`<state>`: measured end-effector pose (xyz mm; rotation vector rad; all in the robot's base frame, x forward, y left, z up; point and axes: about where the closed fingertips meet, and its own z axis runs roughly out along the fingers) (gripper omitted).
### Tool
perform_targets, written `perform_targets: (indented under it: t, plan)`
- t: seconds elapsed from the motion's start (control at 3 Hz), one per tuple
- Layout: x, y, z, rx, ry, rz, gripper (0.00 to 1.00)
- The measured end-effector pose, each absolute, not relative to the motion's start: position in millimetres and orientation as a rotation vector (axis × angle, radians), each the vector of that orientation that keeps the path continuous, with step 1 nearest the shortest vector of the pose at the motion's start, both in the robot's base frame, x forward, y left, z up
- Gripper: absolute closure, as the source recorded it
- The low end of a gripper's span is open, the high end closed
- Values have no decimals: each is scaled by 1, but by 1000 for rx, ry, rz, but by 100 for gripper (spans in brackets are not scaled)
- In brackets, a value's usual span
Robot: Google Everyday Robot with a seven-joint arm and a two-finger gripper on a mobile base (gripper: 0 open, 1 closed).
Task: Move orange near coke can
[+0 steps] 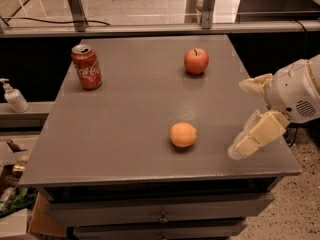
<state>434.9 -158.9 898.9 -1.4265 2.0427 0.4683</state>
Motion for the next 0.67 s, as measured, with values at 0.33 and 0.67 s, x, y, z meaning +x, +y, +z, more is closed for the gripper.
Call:
perform_targets:
  t: [0.33, 0.67]
  plan:
    - [438, -152, 893, -1405, 2023, 460, 0]
    - [444, -139, 878, -1371, 1978, 464, 0]
